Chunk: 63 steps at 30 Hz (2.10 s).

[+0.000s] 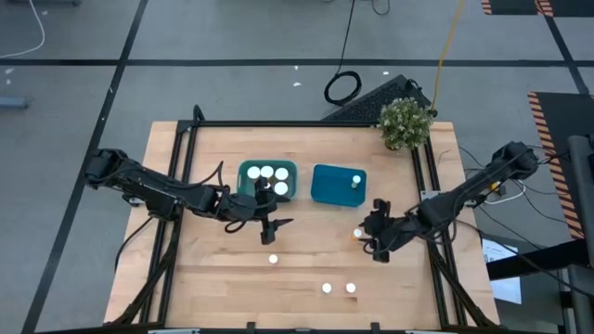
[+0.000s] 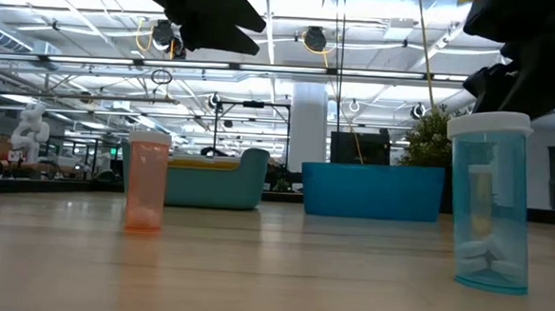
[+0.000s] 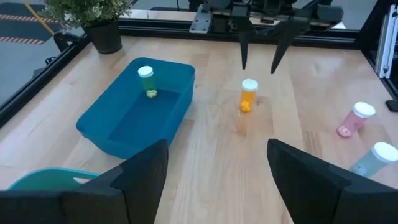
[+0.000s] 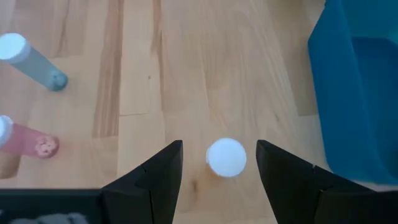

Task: Pick and place medicine bottles into bin by pill shape (circle, oval)
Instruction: Put the small orange tablet bottle into the blue bin

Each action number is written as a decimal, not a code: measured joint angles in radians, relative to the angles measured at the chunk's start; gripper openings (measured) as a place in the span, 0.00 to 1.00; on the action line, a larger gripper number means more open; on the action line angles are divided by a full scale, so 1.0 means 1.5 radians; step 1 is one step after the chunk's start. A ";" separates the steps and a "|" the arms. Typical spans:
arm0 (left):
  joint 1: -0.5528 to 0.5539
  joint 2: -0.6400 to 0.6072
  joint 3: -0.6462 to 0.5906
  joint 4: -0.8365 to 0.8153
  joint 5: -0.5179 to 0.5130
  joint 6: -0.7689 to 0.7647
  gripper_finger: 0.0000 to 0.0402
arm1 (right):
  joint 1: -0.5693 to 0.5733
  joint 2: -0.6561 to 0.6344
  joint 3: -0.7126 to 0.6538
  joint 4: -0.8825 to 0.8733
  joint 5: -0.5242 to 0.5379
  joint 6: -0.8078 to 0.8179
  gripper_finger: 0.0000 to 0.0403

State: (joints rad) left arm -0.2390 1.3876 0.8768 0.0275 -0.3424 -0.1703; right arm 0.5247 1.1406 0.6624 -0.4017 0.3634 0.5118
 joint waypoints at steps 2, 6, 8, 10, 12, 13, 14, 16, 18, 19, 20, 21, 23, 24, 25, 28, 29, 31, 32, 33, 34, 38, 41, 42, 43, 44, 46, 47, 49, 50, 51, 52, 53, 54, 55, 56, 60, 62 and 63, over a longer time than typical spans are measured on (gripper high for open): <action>0.000 0.000 0.000 0.000 0.000 0.008 0.68 | -0.003 0.005 0.000 0.001 -0.001 -0.004 0.49; 0.000 0.000 0.000 0.000 0.000 0.016 0.68 | -0.010 0.020 0.000 0.013 -0.001 -0.001 0.49; 0.000 0.000 0.000 0.000 0.000 0.020 0.68 | -0.015 0.032 0.000 0.025 -0.002 -0.001 0.49; 0.000 0.000 0.000 -0.001 0.000 0.020 0.68 | -0.022 0.044 0.000 0.027 -0.016 0.000 0.49; 0.000 0.000 0.000 -0.001 0.000 0.019 0.68 | -0.029 0.055 0.000 0.027 -0.021 0.002 0.49; -0.001 0.000 0.000 -0.001 0.000 0.018 0.68 | -0.032 0.060 0.000 0.027 -0.024 0.002 0.49; -0.002 0.000 0.000 -0.001 0.000 0.018 0.68 | -0.036 0.063 0.000 0.026 -0.032 0.002 0.49; -0.004 0.000 0.000 -0.001 0.000 0.019 0.68 | -0.044 0.069 0.000 0.026 -0.036 0.001 0.49; -0.005 0.000 0.000 -0.001 0.000 0.019 0.68 | -0.050 0.075 0.000 0.026 -0.040 -0.003 0.49; -0.006 0.000 0.000 -0.001 0.000 0.019 0.68 | -0.054 0.078 0.000 0.026 -0.050 -0.005 0.49; -0.006 0.000 0.000 -0.001 0.000 0.019 0.68 | -0.058 0.079 0.000 0.026 -0.056 -0.008 0.49; -0.006 0.000 0.000 -0.001 0.000 0.019 0.68 | -0.060 0.080 0.000 0.025 -0.066 -0.011 0.49; -0.006 0.000 0.000 -0.001 0.000 0.019 0.68 | -0.066 0.085 0.000 0.026 -0.076 -0.017 0.49; -0.006 0.000 0.000 -0.001 0.000 0.019 0.68 | -0.069 0.088 0.000 0.026 -0.086 -0.020 0.49; -0.006 0.000 0.000 -0.001 0.000 0.019 0.68 | -0.071 0.091 0.000 0.025 -0.089 -0.021 0.49; -0.006 0.000 0.000 -0.001 0.000 0.014 0.68 | -0.077 0.096 0.000 0.025 -0.095 -0.023 0.49; -0.006 0.000 0.000 -0.001 0.000 0.011 0.68 | -0.080 0.099 0.000 0.025 -0.102 -0.025 0.49; -0.006 0.000 0.000 -0.001 0.000 0.007 0.68 | -0.082 0.102 0.000 0.023 -0.105 -0.027 0.49; -0.006 0.000 0.000 -0.001 0.000 0.006 0.68 | -0.084 0.101 0.000 0.025 -0.105 -0.028 0.48; -0.007 0.000 0.000 -0.001 0.000 0.004 0.68 | -0.085 0.101 0.000 0.027 -0.105 -0.028 0.47; -0.007 0.000 0.000 -0.001 0.000 0.004 0.68 | -0.086 0.101 0.000 0.028 -0.105 -0.029 0.45; -0.007 0.000 0.000 0.000 0.000 0.001 0.68 | -0.087 0.098 0.000 0.036 -0.107 -0.036 0.37; -0.007 0.000 0.000 0.000 0.000 0.002 0.68 | -0.089 0.098 0.000 0.037 -0.123 -0.040 0.33; -0.006 0.000 0.000 0.000 0.000 0.002 0.68 | -0.089 0.098 0.000 0.037 -0.124 -0.040 0.31; -0.006 0.000 0.000 0.000 -0.001 0.002 0.68 | -0.089 0.098 0.000 0.038 -0.123 -0.041 0.30; -0.006 0.000 0.000 0.000 -0.004 0.002 0.68 | -0.089 0.098 0.000 0.038 -0.124 -0.042 0.29; -0.006 0.000 0.000 0.000 -0.005 0.002 0.68 | -0.090 0.098 0.000 0.039 -0.124 -0.043 0.29; -0.006 0.000 0.000 0.000 -0.005 0.001 0.68 | -0.093 0.098 0.000 0.041 -0.124 -0.043 0.28; -0.006 0.000 0.000 0.000 -0.006 0.000 0.68 | -0.100 0.096 0.000 0.041 -0.124 -0.042 0.29; -0.006 0.000 0.000 0.000 -0.006 -0.003 0.68 | -0.104 0.094 0.000 0.040 -0.124 -0.042 0.29; -0.006 0.000 0.000 0.000 -0.006 -0.006 0.68 | -0.109 0.091 0.000 0.043 -0.124 -0.042 0.30; -0.006 0.000 0.000 0.000 -0.006 -0.011 0.68 | -0.114 0.087 0.000 0.046 -0.124 -0.043 0.30; -0.008 0.000 0.000 0.000 -0.006 -0.013 0.68 | -0.120 0.083 0.000 0.049 -0.124 -0.047 0.30; -0.008 0.000 0.000 0.000 -0.006 -0.015 0.68 | -0.126 0.078 0.000 0.054 -0.127 -0.053 0.30; -0.010 0.000 0.000 0.000 -0.006 -0.015 0.68 | -0.135 0.073 0.001 0.059 -0.137 -0.058 0.30; -0.012 0.000 0.000 0.000 -0.006 -0.016 0.68 | -0.143 0.068 0.007 0.058 -0.142 -0.063 0.30; -0.017 0.000 0.000 0.000 -0.006 -0.016 0.68 | -0.178 0.056 0.043 0.055 -0.159 -0.096 0.29; -0.017 0.000 0.000 0.000 -0.006 -0.016 0.68 | -0.199 0.054 0.067 0.055 -0.159 -0.127 0.30; -0.017 0.000 0.000 0.000 -0.006 -0.016 0.68 | -0.212 0.054 0.080 0.054 -0.159 -0.144 0.30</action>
State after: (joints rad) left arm -0.2644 1.3876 0.8768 0.0276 -0.3519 -0.1947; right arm 0.2074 1.2217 0.7827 -0.3204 0.1253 0.2959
